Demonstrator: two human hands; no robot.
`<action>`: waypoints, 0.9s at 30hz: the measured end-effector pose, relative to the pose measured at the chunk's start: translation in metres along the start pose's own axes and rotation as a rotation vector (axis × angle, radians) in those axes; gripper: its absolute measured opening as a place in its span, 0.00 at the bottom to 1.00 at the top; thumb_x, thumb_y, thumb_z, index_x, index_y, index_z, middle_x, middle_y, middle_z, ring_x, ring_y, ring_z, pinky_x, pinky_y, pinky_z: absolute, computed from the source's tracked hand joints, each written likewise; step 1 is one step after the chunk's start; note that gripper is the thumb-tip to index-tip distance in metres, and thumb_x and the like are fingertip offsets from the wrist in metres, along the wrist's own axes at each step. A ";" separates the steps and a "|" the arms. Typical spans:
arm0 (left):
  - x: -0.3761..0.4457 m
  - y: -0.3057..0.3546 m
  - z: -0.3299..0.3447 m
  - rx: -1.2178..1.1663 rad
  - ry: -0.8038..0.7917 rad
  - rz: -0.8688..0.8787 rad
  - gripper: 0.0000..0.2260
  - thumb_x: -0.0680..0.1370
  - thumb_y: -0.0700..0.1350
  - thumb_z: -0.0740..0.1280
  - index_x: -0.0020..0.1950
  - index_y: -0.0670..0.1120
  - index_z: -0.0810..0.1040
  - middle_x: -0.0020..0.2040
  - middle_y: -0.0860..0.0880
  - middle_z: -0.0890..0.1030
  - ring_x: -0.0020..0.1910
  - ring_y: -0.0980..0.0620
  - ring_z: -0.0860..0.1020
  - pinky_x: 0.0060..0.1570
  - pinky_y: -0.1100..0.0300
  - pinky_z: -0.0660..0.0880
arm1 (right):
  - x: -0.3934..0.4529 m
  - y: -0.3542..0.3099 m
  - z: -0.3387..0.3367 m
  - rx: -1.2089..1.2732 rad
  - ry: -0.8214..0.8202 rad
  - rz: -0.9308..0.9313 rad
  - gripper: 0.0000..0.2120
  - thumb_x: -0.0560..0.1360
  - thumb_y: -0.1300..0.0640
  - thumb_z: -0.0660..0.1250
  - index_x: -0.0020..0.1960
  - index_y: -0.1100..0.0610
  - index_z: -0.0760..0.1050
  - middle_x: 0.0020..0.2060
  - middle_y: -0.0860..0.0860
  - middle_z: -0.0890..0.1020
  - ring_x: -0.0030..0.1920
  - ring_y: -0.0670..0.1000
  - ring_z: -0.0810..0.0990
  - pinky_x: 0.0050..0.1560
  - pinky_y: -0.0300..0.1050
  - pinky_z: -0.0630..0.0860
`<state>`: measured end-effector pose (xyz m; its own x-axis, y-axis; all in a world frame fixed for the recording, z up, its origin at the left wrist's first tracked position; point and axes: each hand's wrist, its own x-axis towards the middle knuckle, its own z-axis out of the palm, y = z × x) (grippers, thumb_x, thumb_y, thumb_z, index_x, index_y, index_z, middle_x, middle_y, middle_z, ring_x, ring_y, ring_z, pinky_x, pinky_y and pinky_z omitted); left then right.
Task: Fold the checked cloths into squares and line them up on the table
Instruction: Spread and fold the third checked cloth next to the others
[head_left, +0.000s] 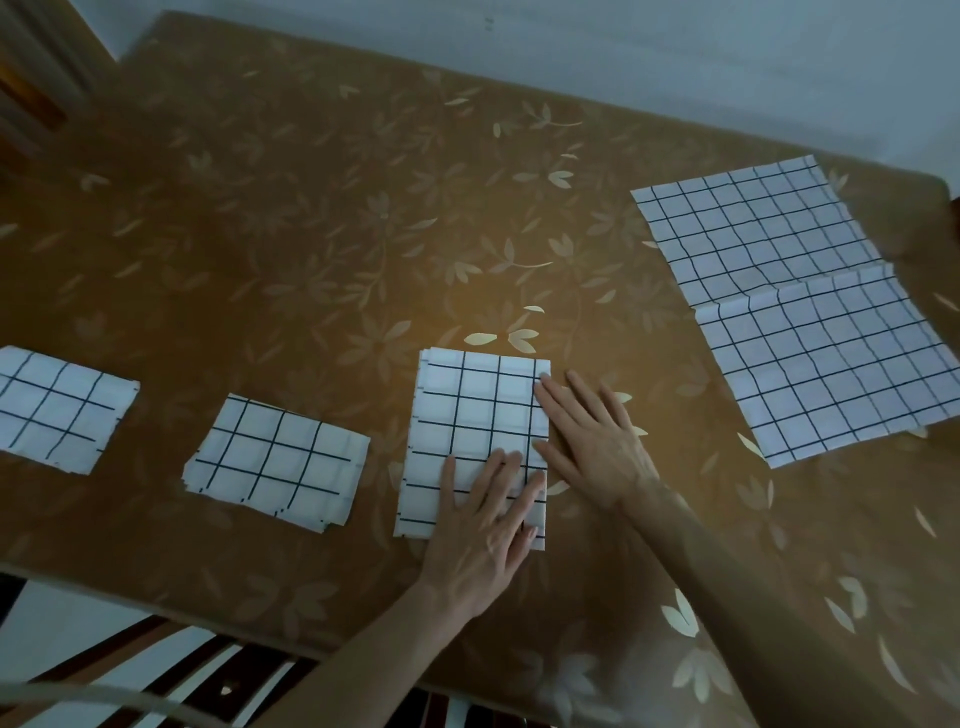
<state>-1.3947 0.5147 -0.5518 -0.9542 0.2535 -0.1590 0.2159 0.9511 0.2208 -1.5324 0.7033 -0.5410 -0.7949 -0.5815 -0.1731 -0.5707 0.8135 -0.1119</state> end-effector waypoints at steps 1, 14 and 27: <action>-0.001 -0.001 -0.001 -0.013 -0.001 -0.006 0.31 0.84 0.61 0.55 0.84 0.54 0.50 0.84 0.46 0.54 0.83 0.44 0.52 0.75 0.30 0.55 | -0.005 -0.001 0.000 0.002 0.028 0.015 0.33 0.85 0.36 0.47 0.84 0.50 0.49 0.84 0.45 0.52 0.84 0.49 0.43 0.82 0.60 0.52; -0.001 -0.002 -0.003 0.023 -0.028 -0.012 0.31 0.84 0.64 0.48 0.84 0.56 0.45 0.85 0.46 0.47 0.83 0.41 0.46 0.74 0.29 0.54 | 0.030 0.010 -0.002 0.018 -0.040 -0.030 0.36 0.84 0.31 0.40 0.84 0.48 0.37 0.83 0.43 0.41 0.82 0.43 0.38 0.82 0.62 0.46; -0.001 -0.002 0.000 -0.011 -0.035 -0.033 0.36 0.83 0.69 0.47 0.84 0.47 0.51 0.85 0.47 0.47 0.83 0.45 0.45 0.76 0.32 0.52 | -0.032 -0.003 0.009 0.084 -0.015 -0.029 0.34 0.86 0.37 0.49 0.85 0.51 0.43 0.84 0.46 0.45 0.83 0.47 0.41 0.82 0.58 0.50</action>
<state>-1.3943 0.5121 -0.5522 -0.9529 0.2285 -0.1994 0.1823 0.9570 0.2256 -1.5036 0.7199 -0.5439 -0.7745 -0.6055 -0.1832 -0.5740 0.7944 -0.1989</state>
